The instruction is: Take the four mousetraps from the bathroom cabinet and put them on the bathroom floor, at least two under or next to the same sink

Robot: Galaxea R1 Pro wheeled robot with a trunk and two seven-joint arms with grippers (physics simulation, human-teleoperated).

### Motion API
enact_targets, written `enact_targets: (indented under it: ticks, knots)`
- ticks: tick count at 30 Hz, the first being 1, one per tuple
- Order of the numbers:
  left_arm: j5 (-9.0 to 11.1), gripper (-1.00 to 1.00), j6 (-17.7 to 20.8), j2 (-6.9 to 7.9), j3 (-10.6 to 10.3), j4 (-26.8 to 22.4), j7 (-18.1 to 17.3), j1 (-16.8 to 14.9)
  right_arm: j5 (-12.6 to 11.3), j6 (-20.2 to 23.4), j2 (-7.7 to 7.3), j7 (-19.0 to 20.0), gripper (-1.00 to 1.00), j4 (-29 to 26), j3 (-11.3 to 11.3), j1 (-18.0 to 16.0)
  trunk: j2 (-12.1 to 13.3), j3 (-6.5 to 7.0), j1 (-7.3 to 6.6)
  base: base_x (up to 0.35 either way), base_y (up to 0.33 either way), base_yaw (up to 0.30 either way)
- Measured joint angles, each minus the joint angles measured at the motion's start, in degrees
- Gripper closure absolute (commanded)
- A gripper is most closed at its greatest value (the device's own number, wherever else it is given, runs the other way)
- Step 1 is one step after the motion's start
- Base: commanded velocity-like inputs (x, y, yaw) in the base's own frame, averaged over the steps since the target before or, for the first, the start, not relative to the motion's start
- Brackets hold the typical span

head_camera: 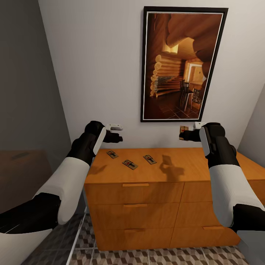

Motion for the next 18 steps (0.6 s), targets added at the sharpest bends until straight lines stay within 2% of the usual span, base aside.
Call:
enact_targets:
  ticks: [12,18]
  knots:
    - [0.0,-1.0,0.01,0.0,0.0,-0.05,0.0,0.0,-0.29,0.0,-0.01,0.03,1.0,0.48,0.01,0.0,0.0,0.0,0.0,0.0,0.0,0.0]
    - [1.75,-1.0,-1.93,-0.23,0.07,1.9,1.75,1.94,0.64,-0.01,1.95,0.09,1.0,2.42,1.94,0.35,0.0,0.0,0.0,0.0,0.0,0.0]
